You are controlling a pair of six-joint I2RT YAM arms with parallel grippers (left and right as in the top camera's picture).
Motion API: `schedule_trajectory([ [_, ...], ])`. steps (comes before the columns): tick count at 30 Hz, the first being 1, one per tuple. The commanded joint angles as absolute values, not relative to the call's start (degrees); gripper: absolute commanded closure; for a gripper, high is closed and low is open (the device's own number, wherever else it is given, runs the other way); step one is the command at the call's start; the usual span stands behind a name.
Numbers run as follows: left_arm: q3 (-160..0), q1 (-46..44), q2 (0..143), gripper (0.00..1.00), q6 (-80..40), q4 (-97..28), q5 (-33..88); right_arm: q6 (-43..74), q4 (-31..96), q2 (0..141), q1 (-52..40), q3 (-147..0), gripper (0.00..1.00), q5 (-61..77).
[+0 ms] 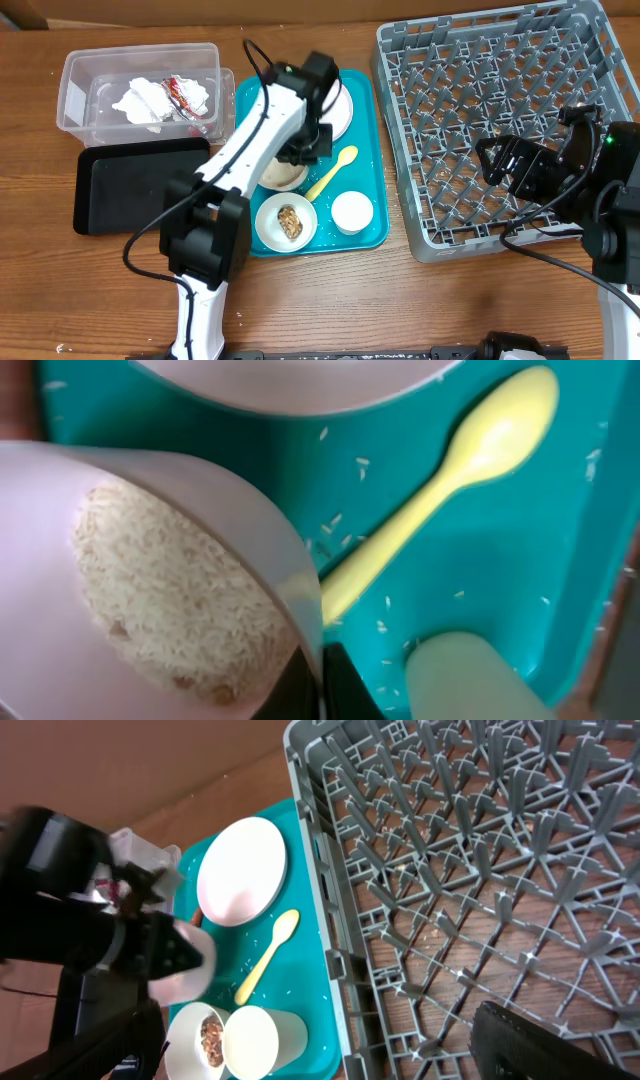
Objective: Sort waste into correct bins and load items into the dishwasher
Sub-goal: 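Carry the pink bowl over the black tray and tip out the rice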
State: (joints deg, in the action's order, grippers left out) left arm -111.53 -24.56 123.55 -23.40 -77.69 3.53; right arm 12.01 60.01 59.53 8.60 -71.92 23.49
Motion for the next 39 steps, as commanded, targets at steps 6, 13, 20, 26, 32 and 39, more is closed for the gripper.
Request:
schedule_trajectory([
  [6,-127.63,-13.82,121.25,0.96,-19.27,-88.36,4.56,11.94,59.05,59.33,8.71,-73.10,0.00,22.98],
  [13,-125.71,-2.61,113.38,0.96,-14.15,-96.75,6.70,11.94,58.85,59.33,8.71,-73.10,0.00,22.98],
  [20,-110.91,14.59,103.35,0.96,-0.62,-93.43,19.35,11.94,58.72,59.44,8.71,-73.10,0.00,23.00],
  [26,-96.84,26.11,103.07,0.96,11.77,-82.89,40.97,11.97,58.83,59.55,8.71,-73.08,0.00,23.00],
  [32,-85.54,30.83,103.07,0.96,12.93,-69.60,51.94,11.99,58.89,59.55,8.71,-73.10,0.00,23.03],
  [39,-78.06,37.28,105.84,0.96,13.76,-59.94,63.70,11.99,59.92,59.55,8.71,-73.10,0.00,23.03],
])
